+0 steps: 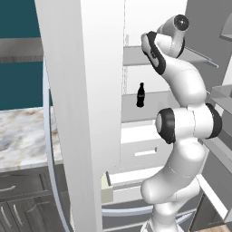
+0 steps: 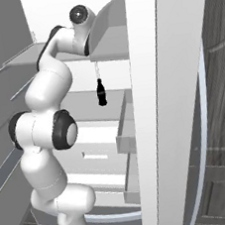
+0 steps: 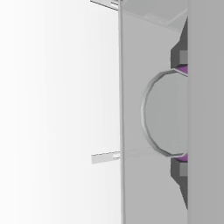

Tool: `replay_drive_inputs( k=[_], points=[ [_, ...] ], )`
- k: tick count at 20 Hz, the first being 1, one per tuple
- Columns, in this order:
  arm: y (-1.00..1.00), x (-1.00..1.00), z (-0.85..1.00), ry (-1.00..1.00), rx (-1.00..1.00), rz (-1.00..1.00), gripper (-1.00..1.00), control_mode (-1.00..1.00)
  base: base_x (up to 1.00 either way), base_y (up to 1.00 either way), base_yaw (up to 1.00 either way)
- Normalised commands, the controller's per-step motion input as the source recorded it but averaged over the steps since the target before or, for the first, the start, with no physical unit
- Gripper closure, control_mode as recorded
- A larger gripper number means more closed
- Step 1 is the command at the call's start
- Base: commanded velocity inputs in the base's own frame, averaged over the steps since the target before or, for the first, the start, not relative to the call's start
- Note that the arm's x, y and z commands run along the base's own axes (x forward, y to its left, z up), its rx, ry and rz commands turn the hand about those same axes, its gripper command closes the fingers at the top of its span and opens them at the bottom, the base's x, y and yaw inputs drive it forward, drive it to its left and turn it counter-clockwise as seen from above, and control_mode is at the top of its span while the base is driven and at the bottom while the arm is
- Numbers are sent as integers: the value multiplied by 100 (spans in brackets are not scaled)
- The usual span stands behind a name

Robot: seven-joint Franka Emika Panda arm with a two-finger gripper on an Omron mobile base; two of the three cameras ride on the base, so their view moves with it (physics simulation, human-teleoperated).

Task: Open the fridge, grab two sodas, and place both sodas inside the bowl with ice on the dining counter.

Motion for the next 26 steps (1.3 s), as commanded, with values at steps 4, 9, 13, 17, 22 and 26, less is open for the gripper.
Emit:
replay_drive_inputs(
  k=[4,9,13,17,22,26],
  points=[
    [0,0,0,0,0,0,100,-100,0,0,0],
    [-5,-36,0,-6,1,0,100,-100,0,0,0],
    [-3,-63,0,-8,1,0,100,-100,0,0,0],
    [-1,-81,0,-4,0,0,100,-100,0,0,0],
    [0,-99,6,0,0,0,100,-100,0,0,0],
    [0,-100,1,0,0,0,100,-100,0,0,0]
  ],
)
